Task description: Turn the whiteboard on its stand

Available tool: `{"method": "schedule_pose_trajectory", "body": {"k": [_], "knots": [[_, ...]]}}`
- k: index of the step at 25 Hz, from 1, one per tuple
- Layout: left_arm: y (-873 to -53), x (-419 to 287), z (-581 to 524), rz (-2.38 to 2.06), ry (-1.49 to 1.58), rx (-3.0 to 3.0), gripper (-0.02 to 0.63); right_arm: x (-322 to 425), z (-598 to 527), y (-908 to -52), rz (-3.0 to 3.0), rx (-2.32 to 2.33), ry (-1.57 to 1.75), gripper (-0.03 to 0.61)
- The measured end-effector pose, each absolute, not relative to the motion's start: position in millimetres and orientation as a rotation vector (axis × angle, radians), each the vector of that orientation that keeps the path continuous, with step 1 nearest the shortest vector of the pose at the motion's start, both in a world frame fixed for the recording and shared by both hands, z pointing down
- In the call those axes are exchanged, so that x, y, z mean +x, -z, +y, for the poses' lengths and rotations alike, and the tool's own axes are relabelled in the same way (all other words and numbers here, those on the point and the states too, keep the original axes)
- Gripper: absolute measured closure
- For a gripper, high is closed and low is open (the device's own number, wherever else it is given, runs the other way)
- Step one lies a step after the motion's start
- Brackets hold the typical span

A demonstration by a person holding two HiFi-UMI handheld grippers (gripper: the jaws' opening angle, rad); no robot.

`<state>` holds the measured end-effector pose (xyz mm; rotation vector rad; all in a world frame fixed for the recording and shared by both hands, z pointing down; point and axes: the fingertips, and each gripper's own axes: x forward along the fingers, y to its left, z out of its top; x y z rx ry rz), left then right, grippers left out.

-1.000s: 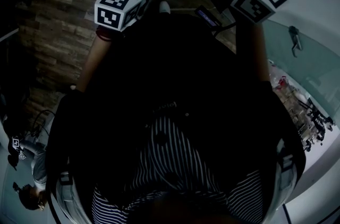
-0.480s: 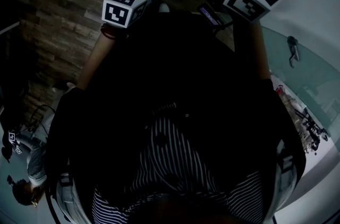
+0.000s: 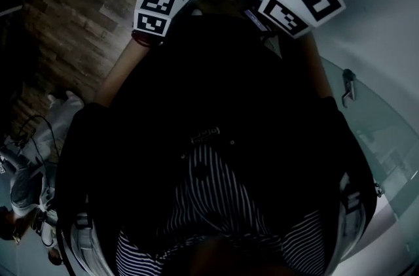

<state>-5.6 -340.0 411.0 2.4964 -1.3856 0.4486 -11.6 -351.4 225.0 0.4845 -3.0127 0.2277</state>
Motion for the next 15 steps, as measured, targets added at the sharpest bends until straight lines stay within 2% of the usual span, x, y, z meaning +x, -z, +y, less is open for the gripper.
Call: {"method": "schedule_pose_trajectory", "body": {"k": [5,6,11,15], "knots": [[-402,-15,-341,-1.475,-0.444,2.506,0.265,-26,-350,-219,-3.011,0.423,-0.173,0.407],[-399,-12,-340,-1.463,-0.432,2.51,0.219,-27,-352,-218,-3.007,0.42,-0.172,0.413],[-384,-3,-340,-1.441,-0.367,2.606,0.17,-32,-352,-219,-3.002,0.444,-0.125,0.436],[-397,0,-342,-1.487,-0.459,2.61,0.181,-31,-353,-229,-2.989,0.517,-0.093,0.456]]}}
